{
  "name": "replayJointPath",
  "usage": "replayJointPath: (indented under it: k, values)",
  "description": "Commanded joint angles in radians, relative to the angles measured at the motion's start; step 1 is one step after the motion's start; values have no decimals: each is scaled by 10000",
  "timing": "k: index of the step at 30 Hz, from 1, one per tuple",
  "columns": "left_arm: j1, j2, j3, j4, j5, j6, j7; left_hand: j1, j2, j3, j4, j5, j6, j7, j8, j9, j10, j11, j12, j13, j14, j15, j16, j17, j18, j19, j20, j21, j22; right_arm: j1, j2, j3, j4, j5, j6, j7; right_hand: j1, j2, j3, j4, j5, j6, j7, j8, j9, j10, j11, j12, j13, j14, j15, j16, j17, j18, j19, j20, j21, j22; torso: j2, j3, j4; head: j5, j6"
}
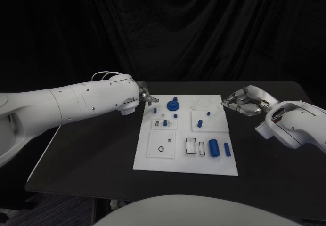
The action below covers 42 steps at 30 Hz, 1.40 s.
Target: Assemble the parts on the task board
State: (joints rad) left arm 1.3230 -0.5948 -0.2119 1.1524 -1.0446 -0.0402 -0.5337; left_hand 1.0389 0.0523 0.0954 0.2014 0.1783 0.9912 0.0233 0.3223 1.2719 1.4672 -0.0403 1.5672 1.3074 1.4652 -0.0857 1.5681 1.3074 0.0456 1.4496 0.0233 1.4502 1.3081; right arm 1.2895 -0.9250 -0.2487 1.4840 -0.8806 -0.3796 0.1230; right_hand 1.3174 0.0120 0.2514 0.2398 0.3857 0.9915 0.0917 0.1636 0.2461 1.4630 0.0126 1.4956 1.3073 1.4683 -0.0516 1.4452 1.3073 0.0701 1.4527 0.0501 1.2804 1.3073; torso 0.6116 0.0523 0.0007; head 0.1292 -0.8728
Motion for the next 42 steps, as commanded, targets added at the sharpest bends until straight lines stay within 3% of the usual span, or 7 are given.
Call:
replayJointPath:
  k: [1, 16, 24, 37, 42]
  values:
    - [-53, 57, 4, -108, -21, 202, 187, 113, 29, -64, -13, -3, -104, 33, -81, 11, 1035, -1, 36, 2634, 1056, -39, 27, 2634, 63, -81, -5, -81, 831, -24, -5, 8, 20, -38, 55, -148, 90, -3, 11, -34, 66, 77, 9, 7, 14, 37, -12, -30, 1260, 507, -56, -47, 618, 14, 34, 0, -35, 1042, 3, 4, -3, -13, 2]
    - [-219, 131, 4, -302, -20, 284, 463, 233, 57, -160, -5, 18, -536, 192, -468, -22, 1035, 129, 36, 2634, 1056, 65, 27, 2634, 78, -137, 85, -152, 787, -24, -25, 8, 31, -38, 69, -127, 90, -3, 11, -34, 66, 77, 9, 7, 14, 37, -12, -30, 1260, 507, -56, -47, 618, 14, 34, 0, -35, 1042, -25, 4, 27, -70, 2]
    - [-257, 133, 4, -330, -20, 313, 528, 294, 78, -234, -13, 3, -831, 313, -737, -88, 1035, 234, 36, 2634, 1056, 156, 27, 2634, 88, -166, 166, -194, 764, -24, -29, 8, 33, -38, 76, -127, 90, -3, 11, -34, 66, 77, 9, 7, 14, 37, -12, -30, 1260, 507, -56, -47, 618, 14, 34, 0, -35, 1042, -38, 16, 30, -12, 2]
    - [-357, 235, 4, -490, -20, 395, 610, 297, 88, -242, -9, -1, -850, 325, -766, -102, 1035, 247, 36, 2634, 1056, 167, 27, 2634, 90, -170, 176, -200, 760, -24, -25, 8, 33, -38, 101, -124, 92, -2, 24, -48, 79, 74, 7, 4, 15, 42, -13, -27, 1265, 509, -57, -47, 618, 14, 36, -1, -40, 1041, -26, 17, 10, -19, 2]
    - [-382, 280, 4, -511, -20, 421, 651, 298, 96, -242, -8, -1, -843, 325, -768, -105, 1035, 249, 36, 2634, 1056, 170, 27, 2634, 89, -169, 179, -199, 763, -24, -29, 8, 34, -38, 106, -129, 92, -2, 24, -48, 79, 74, 7, 4, 15, 42, -13, -27, 1265, 509, -57, -47, 618, 14, 36, -1, -40, 1041, -23, 14, 40, -39, 2]
